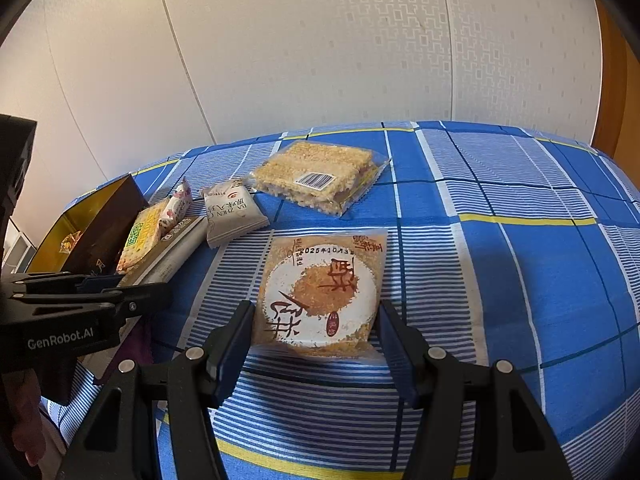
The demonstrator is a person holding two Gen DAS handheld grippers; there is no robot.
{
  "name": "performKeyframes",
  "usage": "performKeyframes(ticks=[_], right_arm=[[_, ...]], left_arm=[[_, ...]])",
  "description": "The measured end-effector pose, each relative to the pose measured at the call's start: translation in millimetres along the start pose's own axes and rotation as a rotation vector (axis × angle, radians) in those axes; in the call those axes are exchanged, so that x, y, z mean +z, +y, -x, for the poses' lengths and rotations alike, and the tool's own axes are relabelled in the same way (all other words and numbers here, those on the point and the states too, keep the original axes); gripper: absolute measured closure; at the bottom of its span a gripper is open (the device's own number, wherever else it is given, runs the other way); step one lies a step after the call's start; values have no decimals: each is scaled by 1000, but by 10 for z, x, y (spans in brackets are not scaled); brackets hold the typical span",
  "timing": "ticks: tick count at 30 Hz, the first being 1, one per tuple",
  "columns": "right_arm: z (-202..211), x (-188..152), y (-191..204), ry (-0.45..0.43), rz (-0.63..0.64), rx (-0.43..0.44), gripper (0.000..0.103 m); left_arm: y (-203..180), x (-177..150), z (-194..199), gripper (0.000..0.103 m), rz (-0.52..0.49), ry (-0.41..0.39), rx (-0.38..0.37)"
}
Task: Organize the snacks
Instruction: 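Move the left gripper to the long brown-and-white stick pack and grasp it, then carry the stick pack into the gold tray and open the left gripper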
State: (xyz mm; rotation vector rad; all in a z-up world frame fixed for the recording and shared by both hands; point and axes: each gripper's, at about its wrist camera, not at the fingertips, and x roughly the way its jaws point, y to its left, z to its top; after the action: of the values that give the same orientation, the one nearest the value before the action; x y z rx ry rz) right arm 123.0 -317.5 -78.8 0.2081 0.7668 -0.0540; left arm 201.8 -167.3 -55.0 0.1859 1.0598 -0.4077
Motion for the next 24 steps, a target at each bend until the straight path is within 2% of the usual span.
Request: performKeyframes(ticks=[3, 7, 24], right_arm=[[1, -1, 2, 0, 0, 0, 41], [2, -1, 2, 0, 0, 0, 41], [9, -1, 4, -1, 1, -1, 41]], left_arm=[[-4, -17, 67, 68, -11, -18, 6], [34, -59, 203, 69, 16, -52, -22], [124, -229, 515, 70, 80, -99, -99]])
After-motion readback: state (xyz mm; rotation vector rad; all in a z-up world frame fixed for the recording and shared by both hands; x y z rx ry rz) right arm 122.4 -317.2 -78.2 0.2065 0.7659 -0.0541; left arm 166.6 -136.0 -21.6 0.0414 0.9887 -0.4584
